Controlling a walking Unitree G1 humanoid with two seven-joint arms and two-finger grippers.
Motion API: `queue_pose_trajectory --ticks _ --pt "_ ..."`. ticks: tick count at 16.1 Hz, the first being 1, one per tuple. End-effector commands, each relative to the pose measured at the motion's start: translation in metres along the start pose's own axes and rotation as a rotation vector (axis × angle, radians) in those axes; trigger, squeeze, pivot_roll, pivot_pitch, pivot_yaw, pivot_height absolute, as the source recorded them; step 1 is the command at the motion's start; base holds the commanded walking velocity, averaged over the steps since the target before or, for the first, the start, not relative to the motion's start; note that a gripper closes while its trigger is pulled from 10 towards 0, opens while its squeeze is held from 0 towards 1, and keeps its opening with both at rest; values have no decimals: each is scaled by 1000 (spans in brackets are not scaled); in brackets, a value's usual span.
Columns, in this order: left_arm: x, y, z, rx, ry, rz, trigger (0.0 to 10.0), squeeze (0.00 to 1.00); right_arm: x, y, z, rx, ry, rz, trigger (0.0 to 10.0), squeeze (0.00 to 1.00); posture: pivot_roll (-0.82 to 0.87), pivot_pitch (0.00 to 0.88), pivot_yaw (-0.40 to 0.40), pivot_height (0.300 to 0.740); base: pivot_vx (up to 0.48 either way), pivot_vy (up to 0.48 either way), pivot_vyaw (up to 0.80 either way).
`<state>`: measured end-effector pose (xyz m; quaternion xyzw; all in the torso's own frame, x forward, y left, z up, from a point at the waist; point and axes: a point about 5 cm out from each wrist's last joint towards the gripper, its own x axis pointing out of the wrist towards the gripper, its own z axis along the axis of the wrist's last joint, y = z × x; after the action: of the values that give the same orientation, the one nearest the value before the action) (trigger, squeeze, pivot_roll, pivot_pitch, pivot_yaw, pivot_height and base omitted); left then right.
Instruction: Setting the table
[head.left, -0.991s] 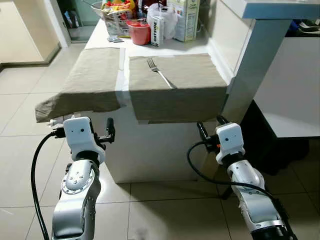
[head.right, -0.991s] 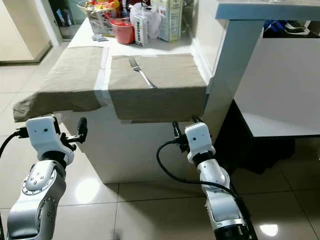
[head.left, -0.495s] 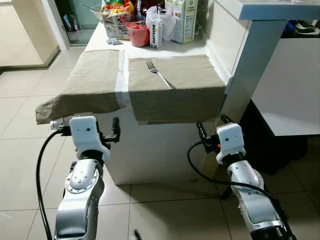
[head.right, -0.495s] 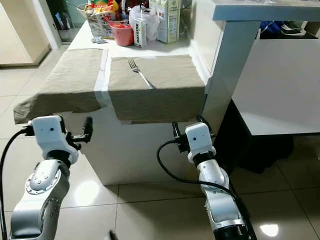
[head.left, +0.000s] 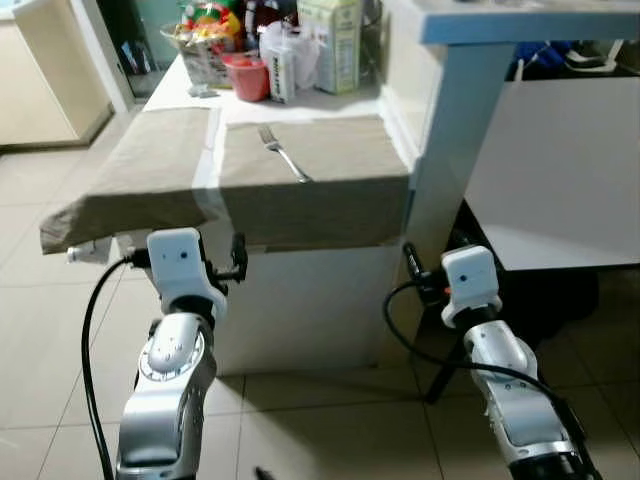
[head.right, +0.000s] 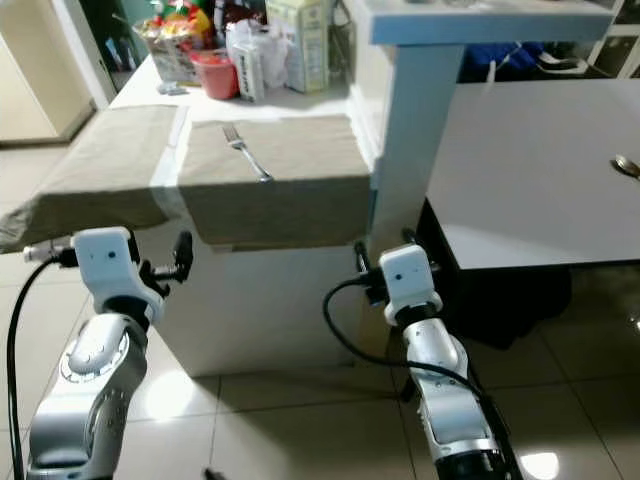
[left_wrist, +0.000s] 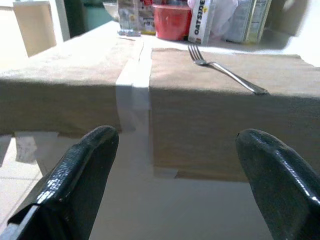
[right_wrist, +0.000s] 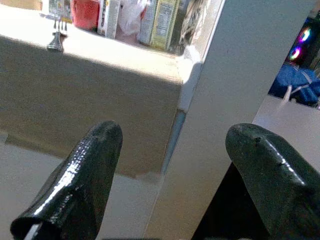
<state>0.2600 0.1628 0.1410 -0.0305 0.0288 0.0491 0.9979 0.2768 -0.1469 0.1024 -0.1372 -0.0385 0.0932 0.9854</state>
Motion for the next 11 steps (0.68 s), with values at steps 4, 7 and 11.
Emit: queue_pose_trajectory --ticks 4,7,11 --pt "4 0 6 15 -18 2 10000 0 7 5 18 -4 -83 7 10000 0 -105 0 58 740 178 0 0" --pt "8 -4 14 37 -55 -13 10000 0 11 4 30 -7 -141 -8 10000 0 -107 0 61 740 427 0 0" --pt "9 -7 19 53 -84 -28 10000 0 16 3 34 16 -156 -27 10000 0 -104 0 61 740 442 0 0"
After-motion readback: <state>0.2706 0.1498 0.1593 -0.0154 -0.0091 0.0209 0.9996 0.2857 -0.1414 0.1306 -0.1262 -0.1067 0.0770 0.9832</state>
